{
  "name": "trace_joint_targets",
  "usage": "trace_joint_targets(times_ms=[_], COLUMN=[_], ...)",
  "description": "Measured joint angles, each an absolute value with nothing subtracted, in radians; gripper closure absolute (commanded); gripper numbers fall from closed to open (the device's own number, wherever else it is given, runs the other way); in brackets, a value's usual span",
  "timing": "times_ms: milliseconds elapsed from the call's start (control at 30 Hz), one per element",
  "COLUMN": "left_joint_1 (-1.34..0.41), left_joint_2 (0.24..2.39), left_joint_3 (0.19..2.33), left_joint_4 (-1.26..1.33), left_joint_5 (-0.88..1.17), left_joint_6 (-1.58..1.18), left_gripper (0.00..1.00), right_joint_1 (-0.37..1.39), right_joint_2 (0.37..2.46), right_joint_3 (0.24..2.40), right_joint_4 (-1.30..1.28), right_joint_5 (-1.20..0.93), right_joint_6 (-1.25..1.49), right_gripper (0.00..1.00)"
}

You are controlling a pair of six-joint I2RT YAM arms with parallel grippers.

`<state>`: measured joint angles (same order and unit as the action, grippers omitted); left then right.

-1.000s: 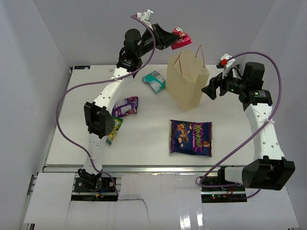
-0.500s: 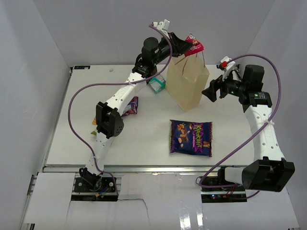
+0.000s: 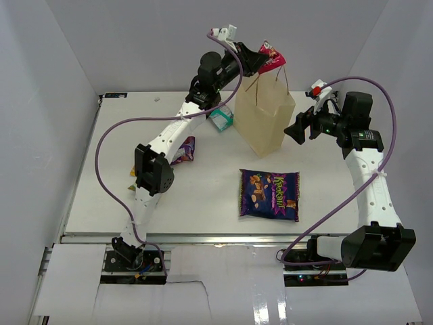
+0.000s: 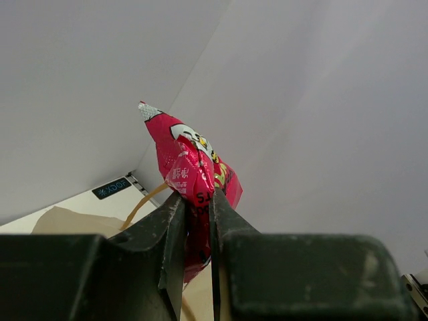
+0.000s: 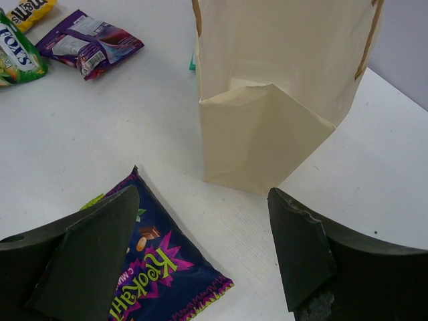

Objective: Place the snacks into the paper bag

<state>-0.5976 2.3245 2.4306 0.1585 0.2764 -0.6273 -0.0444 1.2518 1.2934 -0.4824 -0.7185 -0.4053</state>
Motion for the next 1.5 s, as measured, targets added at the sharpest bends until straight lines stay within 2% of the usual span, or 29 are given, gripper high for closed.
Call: trace_joint_targets(times_ms=[667, 933, 1233, 1367, 1467, 1500], left_joint_1=[-0.598, -0.598, -0.598, -0.598, -0.595, -0.591], left_joint_2=[2.316, 2.316, 2.316, 2.307, 2.233, 2.186], left_joint_3=[2.388, 2.362, 2.362, 2.361, 2.299, 2.246], left_joint_4=[0.232, 0.222, 0.216, 0.179, 0.096, 0.075], left_joint_5=[0.337, 0.337, 0.333, 0.306, 0.259, 0.241], left_joint_6=[-0.63, -0.616, -0.614, -0.564, -0.477, -0.446], left_gripper=[0.67, 0.49, 0.43, 0.35, 0.27, 0.22], right_joint_1=[-0.045, -0.045, -0.045, -0.019, 0.138, 0.201], right_joint_2=[1.251, 1.251, 1.251, 1.262, 1.291, 1.296], right_joint_3=[1.278, 1.278, 1.278, 1.309, 1.358, 1.358], right_joint_4=[-0.485, -0.485, -0.486, -0.62, -0.78, -0.809], right_joint_5=[-0.722, -0.722, -0.752, -0.885, -0.902, -0.888], right_joint_6=[-0.4, -0.4, -0.412, -0.576, -0.805, -0.858], right_gripper=[0.16, 0.16, 0.16, 0.16, 0.16, 0.16])
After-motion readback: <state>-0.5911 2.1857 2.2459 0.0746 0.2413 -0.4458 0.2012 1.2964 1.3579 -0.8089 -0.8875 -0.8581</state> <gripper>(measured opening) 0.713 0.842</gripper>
